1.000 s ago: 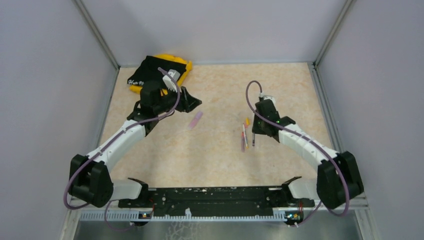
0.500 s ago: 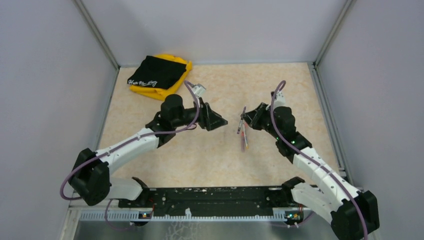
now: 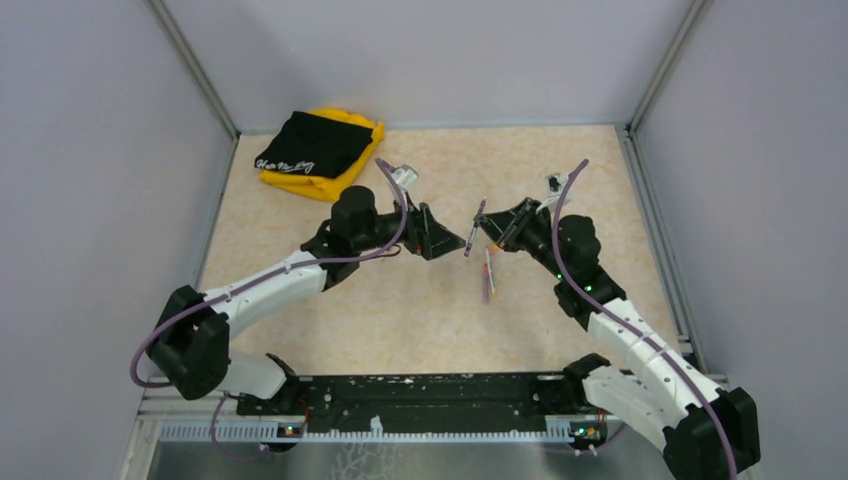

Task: Insert the pens into the pen caps

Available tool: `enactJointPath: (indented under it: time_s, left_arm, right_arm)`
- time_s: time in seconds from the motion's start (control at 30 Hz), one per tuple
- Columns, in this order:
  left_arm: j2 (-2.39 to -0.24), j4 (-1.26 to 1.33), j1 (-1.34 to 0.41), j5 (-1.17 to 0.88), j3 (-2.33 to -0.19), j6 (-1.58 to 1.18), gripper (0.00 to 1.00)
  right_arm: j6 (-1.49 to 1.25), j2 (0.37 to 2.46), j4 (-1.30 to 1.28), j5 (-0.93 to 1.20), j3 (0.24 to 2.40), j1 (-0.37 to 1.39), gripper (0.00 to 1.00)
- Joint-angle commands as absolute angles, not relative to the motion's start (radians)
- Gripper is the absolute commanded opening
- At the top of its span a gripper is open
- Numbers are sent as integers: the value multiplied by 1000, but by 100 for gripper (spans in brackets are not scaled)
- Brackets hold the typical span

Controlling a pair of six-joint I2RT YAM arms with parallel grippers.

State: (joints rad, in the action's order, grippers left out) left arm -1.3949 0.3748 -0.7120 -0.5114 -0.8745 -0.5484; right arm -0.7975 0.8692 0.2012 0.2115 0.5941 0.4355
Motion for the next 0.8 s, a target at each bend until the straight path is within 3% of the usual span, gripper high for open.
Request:
enactJointPath:
  time_s: [0.0, 0.2, 0.5, 0.77]
  left_arm:
    - [-1361, 328, -715, -387, -940, -506, 99]
    - [-1307, 250, -655, -276, -972, -521, 99]
    - [-1353, 424, -600, -620, -935, -610, 99]
    - [-1307, 287, -638, -393, -976, -535, 99]
  right_arm:
    - [-783, 870, 281, 238, 624, 430, 0]
    - [-751, 859, 253, 227, 640, 430, 0]
    - [-755, 850, 255, 238, 638, 430, 0]
    - [-749, 823, 228, 212, 635, 430, 0]
